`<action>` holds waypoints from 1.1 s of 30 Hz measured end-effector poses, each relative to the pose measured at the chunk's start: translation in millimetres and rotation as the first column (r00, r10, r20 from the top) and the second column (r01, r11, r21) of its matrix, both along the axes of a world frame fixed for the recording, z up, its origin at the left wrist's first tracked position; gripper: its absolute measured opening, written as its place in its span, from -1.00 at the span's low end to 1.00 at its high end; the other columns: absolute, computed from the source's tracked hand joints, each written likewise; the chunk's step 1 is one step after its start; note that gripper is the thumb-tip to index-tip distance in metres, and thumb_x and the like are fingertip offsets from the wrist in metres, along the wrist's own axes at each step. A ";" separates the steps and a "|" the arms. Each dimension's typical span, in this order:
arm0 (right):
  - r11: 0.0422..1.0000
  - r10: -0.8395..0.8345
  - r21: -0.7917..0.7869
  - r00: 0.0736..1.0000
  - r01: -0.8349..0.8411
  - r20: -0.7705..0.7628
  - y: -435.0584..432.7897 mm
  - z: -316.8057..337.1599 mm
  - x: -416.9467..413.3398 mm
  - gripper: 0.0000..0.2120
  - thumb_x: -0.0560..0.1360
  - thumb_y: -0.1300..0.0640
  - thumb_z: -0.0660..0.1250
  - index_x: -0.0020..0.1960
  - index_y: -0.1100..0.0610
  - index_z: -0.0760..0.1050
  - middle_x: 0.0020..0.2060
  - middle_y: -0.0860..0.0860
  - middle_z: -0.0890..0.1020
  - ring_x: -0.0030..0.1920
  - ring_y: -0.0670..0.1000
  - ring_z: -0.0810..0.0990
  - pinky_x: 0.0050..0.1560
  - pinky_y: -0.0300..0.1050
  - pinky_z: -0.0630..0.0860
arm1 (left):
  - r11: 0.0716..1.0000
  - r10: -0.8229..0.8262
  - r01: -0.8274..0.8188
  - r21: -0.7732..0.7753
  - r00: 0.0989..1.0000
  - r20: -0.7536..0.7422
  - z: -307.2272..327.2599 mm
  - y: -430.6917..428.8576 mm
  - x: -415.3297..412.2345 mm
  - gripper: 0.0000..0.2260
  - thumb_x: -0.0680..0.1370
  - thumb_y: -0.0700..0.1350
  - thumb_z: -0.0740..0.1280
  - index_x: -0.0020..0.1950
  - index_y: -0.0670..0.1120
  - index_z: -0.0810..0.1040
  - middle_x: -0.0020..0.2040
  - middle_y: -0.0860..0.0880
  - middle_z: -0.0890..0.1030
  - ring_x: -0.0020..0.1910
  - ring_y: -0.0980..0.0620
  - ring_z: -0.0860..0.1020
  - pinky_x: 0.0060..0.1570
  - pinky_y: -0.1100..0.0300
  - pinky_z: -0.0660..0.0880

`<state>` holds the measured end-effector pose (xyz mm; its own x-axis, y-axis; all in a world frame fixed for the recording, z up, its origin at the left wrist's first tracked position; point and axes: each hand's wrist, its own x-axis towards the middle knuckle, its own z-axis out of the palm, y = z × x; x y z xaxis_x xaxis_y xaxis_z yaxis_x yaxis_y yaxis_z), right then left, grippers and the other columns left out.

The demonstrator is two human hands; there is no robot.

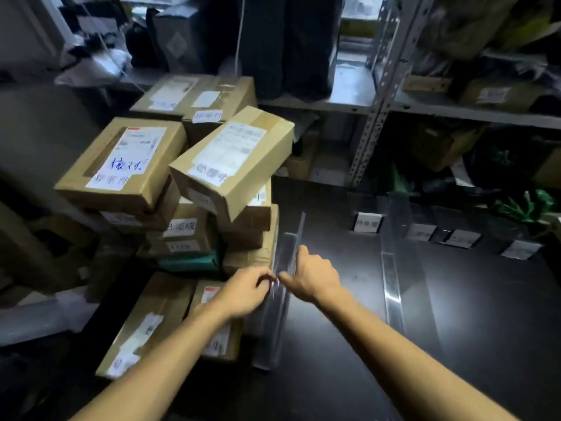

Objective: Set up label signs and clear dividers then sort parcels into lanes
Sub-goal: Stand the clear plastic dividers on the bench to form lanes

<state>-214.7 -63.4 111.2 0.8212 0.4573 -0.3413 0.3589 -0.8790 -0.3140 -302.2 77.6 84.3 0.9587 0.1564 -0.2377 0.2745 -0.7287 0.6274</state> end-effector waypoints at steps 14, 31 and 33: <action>0.996 -0.092 -0.002 0.993 0.092 0.069 29.9 -42.8 1.1 -0.57 0.55 -0.02 0.32 0.24 0.25 0.32 0.10 0.22 0.61 0.12 0.31 0.58 -0.01 0.07 0.50 | 0.988 -0.136 0.136 -0.069 0.991 0.002 -17.7 18.6 17.5 -0.80 0.55 -0.14 0.23 0.11 0.03 0.57 0.10 0.03 0.63 0.10 0.06 0.56 0.15 0.05 0.50; 0.737 -0.417 0.654 0.877 0.174 0.237 -110.5 106.1 25.4 -0.65 0.40 0.11 0.29 0.18 0.01 0.57 -0.43 0.01 0.61 -0.32 0.05 0.60 -0.15 -0.08 0.56 | 0.990 0.028 -0.048 0.131 0.988 0.152 79.1 -135.0 64.8 -0.41 0.55 -0.13 0.27 0.53 0.06 0.14 0.51 -0.08 0.17 0.48 -0.12 0.16 0.46 -0.09 0.16; 0.705 -0.420 0.689 0.881 0.167 0.217 -141.9 111.2 24.1 -0.64 0.40 0.12 0.30 0.18 -0.03 0.58 -0.41 -0.01 0.57 -0.32 0.00 0.56 -0.11 -0.04 0.57 | 0.974 0.199 -0.193 -0.116 0.979 0.042 84.2 -162.6 71.6 -0.34 0.54 -0.20 0.27 0.58 0.03 0.07 0.52 -0.12 0.16 0.45 -0.17 0.25 0.39 -0.03 0.28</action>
